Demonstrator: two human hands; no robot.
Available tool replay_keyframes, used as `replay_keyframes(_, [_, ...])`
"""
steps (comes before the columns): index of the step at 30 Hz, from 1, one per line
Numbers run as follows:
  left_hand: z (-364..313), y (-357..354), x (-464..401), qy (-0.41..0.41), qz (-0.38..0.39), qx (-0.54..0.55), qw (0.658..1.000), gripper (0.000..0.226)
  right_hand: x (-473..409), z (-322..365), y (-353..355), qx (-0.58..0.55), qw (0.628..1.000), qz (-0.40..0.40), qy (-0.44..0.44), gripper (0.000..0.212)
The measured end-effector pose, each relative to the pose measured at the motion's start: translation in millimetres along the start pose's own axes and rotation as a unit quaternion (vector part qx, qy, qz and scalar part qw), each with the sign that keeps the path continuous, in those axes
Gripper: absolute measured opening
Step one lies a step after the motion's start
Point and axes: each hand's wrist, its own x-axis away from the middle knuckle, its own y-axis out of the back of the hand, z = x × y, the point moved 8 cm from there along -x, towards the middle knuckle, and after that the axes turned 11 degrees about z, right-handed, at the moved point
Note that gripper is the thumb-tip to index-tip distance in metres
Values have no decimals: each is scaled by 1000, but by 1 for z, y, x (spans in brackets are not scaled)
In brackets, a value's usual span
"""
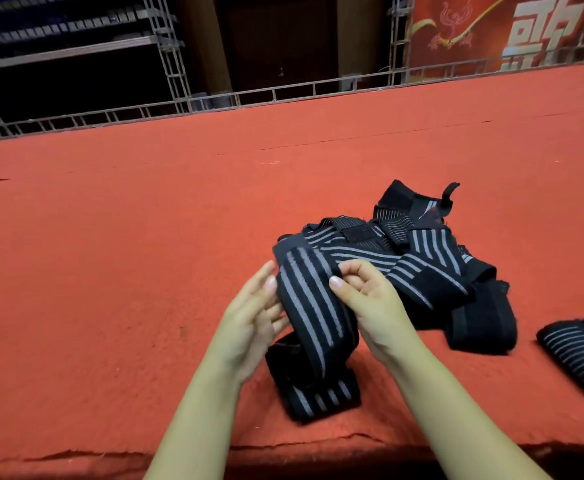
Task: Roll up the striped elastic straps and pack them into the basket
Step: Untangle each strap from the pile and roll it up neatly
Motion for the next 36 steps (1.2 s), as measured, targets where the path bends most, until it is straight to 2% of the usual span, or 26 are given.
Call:
replay_keyframes(2, [-7,5,-4,-16,-30,1,999,46,4,-6,-5,-1,1000,29,-13,17])
replay_keyframes(4, [-12,6,-7,-27,-44,-26,998,41,6,-9,-3,29,999,25,-13,16])
replay_keyframes(5, [-13,4,-8,-34,-41,-37,998,41,6,-7,0,65,998,11,-9,15])
replay_keyframes(7, [-14,-3,-8,-44,-19,-48,998,39,7,0,5,141,990,-10,5,30])
replay_keyframes(11, [-13,-5,-7,-35,-8,-49,998,31,6,7,13,187,982,-31,22,23])
replay_keyframes(13, [-12,-2,-7,-27,-20,-69,997,23,6,6,16,213,977,-31,17,27])
replay_keyframes(23, [-16,16,-4,-74,-151,-136,976,23,-1,-4,13,225,974,-22,11,22])
replay_keyframes(27, [-39,53,6,-135,-275,-194,932,36,3,-1,39,247,964,-99,9,27])
replay_keyframes(30, [-65,89,26,-164,-359,-158,905,36,8,2,72,315,936,-151,-28,25])
replay_keyframes(33, [-76,88,30,-160,-324,-140,922,31,3,2,77,368,915,-148,-69,19])
replay_keyframes(36, [-81,61,30,-146,-250,-145,946,26,-18,-10,44,415,903,-44,-100,25])
